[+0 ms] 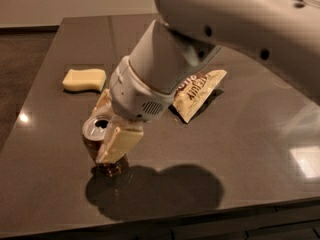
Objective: Knock orange can over
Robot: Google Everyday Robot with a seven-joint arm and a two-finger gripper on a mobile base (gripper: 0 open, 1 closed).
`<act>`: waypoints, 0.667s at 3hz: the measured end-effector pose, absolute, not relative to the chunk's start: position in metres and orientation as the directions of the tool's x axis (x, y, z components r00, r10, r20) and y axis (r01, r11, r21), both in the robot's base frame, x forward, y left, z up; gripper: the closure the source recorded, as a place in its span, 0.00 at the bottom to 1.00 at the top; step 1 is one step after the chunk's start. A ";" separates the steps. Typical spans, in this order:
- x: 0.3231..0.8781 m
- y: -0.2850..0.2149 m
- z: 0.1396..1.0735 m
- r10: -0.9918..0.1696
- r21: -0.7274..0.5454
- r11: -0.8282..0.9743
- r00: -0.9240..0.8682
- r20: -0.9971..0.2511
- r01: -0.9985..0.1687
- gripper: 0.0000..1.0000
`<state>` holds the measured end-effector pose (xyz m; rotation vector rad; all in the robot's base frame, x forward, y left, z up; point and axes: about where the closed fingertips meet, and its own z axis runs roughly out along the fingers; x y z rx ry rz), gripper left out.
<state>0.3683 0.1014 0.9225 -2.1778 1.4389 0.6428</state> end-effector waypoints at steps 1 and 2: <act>0.388 0.079 0.947 -0.770 -0.121 -0.326 0.338 -0.542 -0.937 1.00; 0.400 0.062 0.959 -0.835 -0.130 -0.321 0.345 -0.428 -0.938 1.00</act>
Offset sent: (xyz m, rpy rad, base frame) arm 0.0544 -0.0668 0.0453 -0.3654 -0.1572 -0.0905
